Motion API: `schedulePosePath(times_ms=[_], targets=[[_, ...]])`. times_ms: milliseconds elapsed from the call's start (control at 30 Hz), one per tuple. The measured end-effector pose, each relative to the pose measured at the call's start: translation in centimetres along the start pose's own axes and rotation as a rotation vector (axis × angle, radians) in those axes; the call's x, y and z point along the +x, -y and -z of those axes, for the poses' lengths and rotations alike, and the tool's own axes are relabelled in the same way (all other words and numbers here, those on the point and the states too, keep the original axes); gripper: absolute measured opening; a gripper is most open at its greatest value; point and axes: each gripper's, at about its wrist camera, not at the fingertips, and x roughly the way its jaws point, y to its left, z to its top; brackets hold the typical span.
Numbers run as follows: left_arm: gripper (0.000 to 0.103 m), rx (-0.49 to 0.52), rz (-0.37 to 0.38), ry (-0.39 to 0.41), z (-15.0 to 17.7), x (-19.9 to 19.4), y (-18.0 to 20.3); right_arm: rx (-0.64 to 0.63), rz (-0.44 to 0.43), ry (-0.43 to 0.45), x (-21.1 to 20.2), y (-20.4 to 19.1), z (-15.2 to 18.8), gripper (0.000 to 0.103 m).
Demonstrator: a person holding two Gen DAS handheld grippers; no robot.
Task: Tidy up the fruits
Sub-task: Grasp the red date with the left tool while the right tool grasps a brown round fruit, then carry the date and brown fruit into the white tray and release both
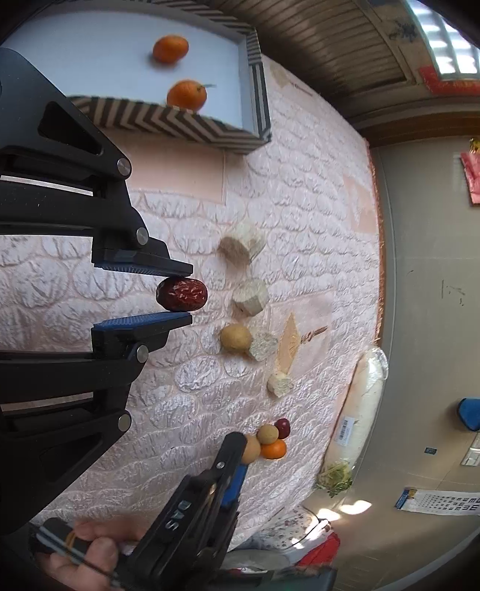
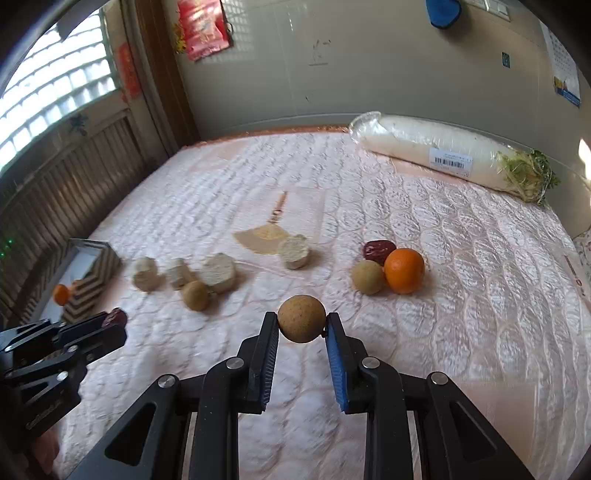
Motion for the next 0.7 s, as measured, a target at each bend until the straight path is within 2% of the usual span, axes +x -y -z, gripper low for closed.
schedulePosePath(times_ms=[333,700], targets=[[0.018,-0.016,-0.024,0.041,0.7,-2.6,-1.4,-0.051,-0.024,0.027,-3.2,-4.1,1.8,0.025],[0.018,-0.051,-0.081,0.083,1.9,-5.5,-4.7,-0.133,-0.091,0.037,-4.5,-9.1,2.4,0.025]])
